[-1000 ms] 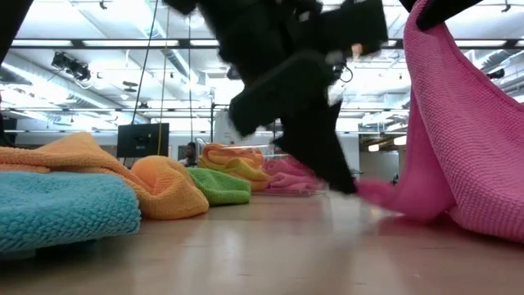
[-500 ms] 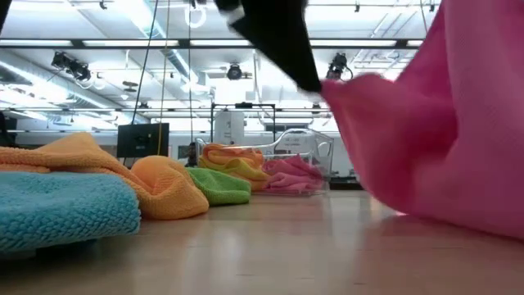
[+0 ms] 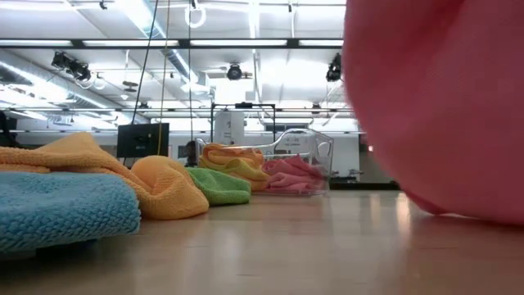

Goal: Fold microfiber towels
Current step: Fold the pink microfiber cloth

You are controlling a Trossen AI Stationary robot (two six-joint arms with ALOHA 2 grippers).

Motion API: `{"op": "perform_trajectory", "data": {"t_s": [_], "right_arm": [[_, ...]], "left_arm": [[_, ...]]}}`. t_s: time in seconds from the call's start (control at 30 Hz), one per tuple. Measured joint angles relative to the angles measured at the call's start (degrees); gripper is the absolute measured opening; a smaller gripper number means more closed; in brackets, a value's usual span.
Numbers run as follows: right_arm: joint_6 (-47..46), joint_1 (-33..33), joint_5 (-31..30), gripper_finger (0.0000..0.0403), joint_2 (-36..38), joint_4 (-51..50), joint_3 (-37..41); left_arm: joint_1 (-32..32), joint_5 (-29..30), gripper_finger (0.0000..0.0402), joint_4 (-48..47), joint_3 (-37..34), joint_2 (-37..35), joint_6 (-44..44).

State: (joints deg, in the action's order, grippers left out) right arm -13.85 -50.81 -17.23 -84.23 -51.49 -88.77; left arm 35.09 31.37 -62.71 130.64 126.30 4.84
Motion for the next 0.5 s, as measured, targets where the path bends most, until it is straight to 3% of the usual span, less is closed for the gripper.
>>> {"op": "perform_trajectory", "data": {"t_s": [0.1,0.3,0.5], "right_arm": [[-2.77,-2.5,-0.04,0.0016,0.02,2.53,-1.7],[-1.4,-7.54,-0.21,0.0016,0.02,9.24,-2.89],[-0.1,-9.12,-3.14,0.0016,0.0,8.76,-3.68]], "left_arm": [[1.35,-4.16,0.0006,0.35,3.79,-0.01,-0.02],[3.98,-5.78,0.0014,3.33,4.33,-1.81,-2.98],[5.17,-5.91,0.0006,4.99,4.23,-3.79,-6.01]]}}
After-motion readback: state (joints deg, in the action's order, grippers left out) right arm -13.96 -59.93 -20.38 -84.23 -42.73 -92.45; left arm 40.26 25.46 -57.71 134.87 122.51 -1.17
